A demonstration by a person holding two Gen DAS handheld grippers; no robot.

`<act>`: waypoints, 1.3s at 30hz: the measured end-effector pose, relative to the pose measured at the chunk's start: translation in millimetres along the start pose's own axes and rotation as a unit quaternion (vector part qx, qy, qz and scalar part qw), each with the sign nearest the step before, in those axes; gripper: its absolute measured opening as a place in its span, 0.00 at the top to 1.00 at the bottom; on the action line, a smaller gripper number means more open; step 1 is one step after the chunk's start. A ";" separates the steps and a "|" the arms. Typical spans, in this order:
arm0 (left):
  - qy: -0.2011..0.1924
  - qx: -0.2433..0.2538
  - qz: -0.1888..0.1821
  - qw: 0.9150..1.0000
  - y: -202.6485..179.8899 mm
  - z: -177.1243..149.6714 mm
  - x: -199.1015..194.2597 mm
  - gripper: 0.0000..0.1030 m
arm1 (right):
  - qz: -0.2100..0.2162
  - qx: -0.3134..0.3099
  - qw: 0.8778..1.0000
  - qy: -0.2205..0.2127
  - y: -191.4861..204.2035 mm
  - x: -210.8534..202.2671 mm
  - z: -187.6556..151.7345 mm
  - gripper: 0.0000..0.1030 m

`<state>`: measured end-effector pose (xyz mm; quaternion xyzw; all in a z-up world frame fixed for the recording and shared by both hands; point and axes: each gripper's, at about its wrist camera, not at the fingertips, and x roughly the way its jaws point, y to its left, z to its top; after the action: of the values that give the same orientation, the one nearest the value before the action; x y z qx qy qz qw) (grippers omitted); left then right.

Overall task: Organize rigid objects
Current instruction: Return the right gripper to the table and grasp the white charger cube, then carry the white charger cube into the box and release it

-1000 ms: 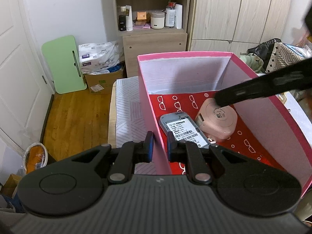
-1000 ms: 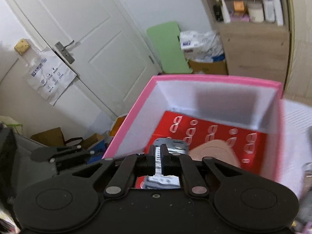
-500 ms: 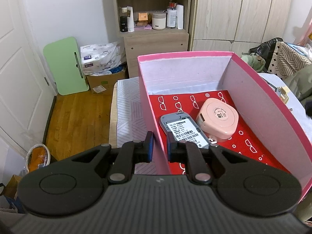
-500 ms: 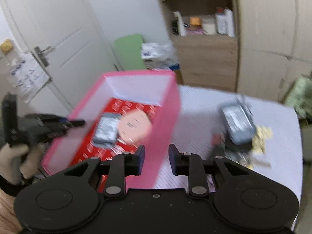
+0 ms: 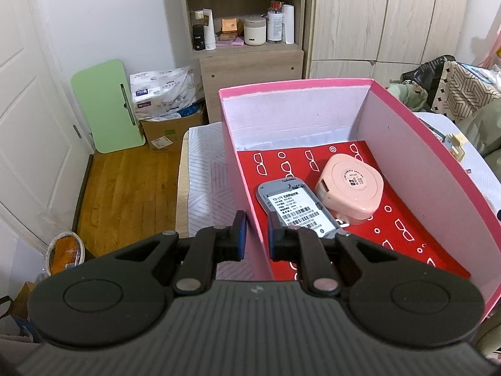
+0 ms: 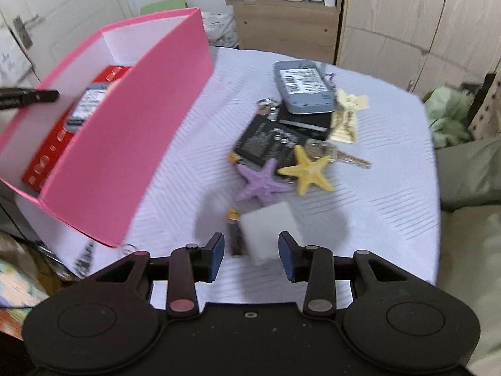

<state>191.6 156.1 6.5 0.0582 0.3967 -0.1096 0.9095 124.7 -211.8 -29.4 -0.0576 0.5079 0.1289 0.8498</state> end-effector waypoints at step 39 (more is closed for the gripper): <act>-0.001 -0.012 -0.012 1.000 5.5 0.8 -3.1 0.88 | 0.162 -0.093 0.973 -0.132 90.1 -70.2 62.9 0.54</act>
<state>191.4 161.7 9.4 0.0425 0.3979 -0.1163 0.9090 121.4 -122.2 65.2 -0.0360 0.3799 0.3183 0.8678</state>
